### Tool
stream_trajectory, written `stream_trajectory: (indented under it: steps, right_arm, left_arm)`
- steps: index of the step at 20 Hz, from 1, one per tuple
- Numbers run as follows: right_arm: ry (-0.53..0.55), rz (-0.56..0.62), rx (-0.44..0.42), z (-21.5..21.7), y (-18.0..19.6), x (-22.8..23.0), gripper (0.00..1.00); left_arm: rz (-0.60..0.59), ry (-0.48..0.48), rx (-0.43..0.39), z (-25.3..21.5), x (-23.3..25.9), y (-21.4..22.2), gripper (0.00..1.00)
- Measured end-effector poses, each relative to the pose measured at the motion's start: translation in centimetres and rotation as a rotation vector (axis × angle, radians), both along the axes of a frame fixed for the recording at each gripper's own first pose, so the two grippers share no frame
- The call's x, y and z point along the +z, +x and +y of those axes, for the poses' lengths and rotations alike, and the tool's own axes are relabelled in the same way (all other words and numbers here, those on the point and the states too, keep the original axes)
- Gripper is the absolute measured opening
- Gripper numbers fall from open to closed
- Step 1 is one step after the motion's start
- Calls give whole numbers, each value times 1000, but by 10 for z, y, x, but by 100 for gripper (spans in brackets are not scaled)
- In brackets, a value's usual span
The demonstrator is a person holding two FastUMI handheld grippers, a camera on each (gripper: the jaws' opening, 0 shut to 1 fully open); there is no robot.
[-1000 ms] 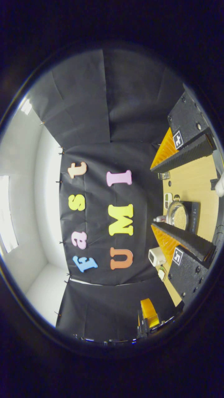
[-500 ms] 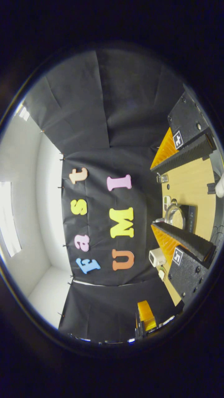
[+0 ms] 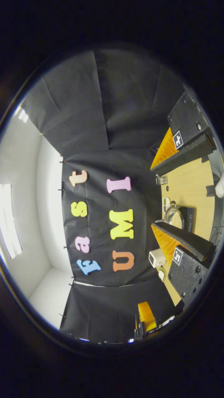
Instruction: First push the handle of the pot to place it horizontally, then grasp the pot with both hands and set it on the induction cooktop.
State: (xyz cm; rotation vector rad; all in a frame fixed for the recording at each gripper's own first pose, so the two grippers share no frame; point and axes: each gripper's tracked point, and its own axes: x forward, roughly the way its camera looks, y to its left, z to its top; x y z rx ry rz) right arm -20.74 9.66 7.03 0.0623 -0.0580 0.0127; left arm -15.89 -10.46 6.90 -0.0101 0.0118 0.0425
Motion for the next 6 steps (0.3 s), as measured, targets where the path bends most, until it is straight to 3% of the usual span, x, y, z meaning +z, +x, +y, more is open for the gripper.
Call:
stream_trajectory:
  steps: [6]
  right_arm:
    - [-2,11,11,-3,7,-1,99]
  left_arm:
    - [-2,19,23,2,-1,5,95]
